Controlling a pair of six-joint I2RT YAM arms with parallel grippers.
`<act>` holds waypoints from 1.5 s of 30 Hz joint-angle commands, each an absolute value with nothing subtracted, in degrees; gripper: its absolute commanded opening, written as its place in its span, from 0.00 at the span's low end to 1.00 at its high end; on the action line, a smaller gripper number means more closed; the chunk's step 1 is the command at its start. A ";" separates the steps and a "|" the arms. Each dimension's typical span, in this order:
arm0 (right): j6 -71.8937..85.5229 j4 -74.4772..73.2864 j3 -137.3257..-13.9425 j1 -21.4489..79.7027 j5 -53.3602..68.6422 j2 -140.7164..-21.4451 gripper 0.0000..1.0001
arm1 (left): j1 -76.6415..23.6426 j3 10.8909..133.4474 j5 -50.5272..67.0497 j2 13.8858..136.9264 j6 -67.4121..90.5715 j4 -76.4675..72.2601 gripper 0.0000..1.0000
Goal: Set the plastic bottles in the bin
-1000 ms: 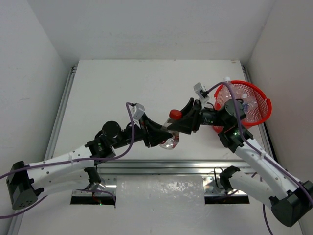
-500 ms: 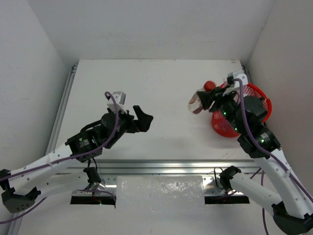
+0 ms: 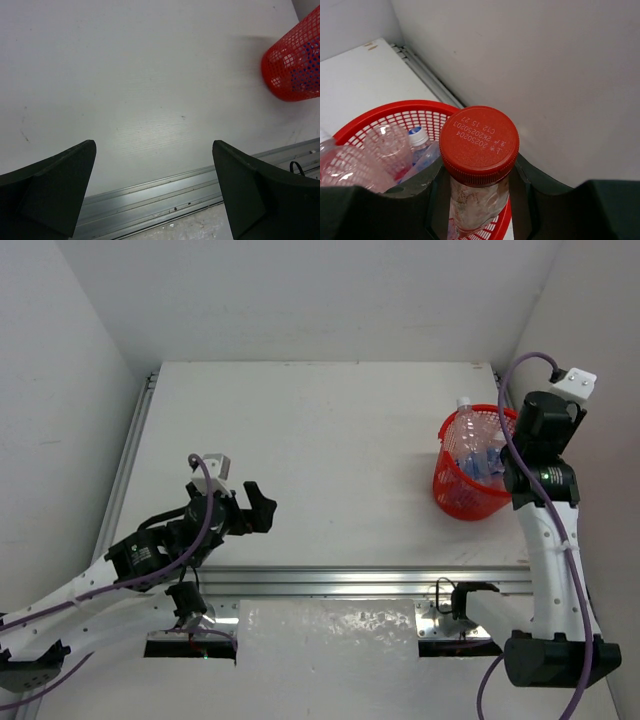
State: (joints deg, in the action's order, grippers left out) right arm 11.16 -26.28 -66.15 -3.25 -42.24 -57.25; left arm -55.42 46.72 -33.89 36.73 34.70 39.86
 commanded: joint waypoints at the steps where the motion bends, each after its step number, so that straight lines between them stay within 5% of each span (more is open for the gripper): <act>1: 10.10 -22.59 -65.49 -4.31 -46.23 -58.79 0.00 | -55.72 46.49 -32.43 36.30 33.49 38.67 1.00; 13: 14.24 -15.99 -55.46 -5.45 -46.23 -60.47 0.03 | -55.81 46.23 -31.82 33.31 33.40 38.41 1.00; 14: 13.98 -16.08 -55.46 -5.45 -46.23 -60.82 0.12 | -55.81 46.23 -31.90 33.05 33.31 38.32 1.00; 15: 14.06 -16.61 -56.33 -5.45 -45.97 -61.08 0.59 | -55.81 46.14 -32.08 32.52 33.48 38.49 1.00; 16: 15.02 -18.35 -56.77 -5.45 -46.05 -61.52 0.88 | -55.81 46.14 -32.34 32.35 33.57 38.50 1.00; 17: 15.64 -19.33 -57.47 -5.45 -46.05 -61.78 0.99 | -55.81 45.97 -32.52 32.08 33.66 38.41 1.00; 37: 18.81 -29.61 -68.29 -5.27 -36.40 -61.09 0.99 | -55.81 46.32 -34.71 34.37 34.72 39.46 1.00; 45: 16.62 -49.55 -77.00 -1.14 -5.25 -51.62 0.99 | -55.72 53.24 -49.11 40.25 42.71 49.55 0.99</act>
State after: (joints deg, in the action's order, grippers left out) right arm 17.85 -40.32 -74.78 -1.78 -21.21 -57.19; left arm -55.44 48.18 -41.34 38.26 38.96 45.71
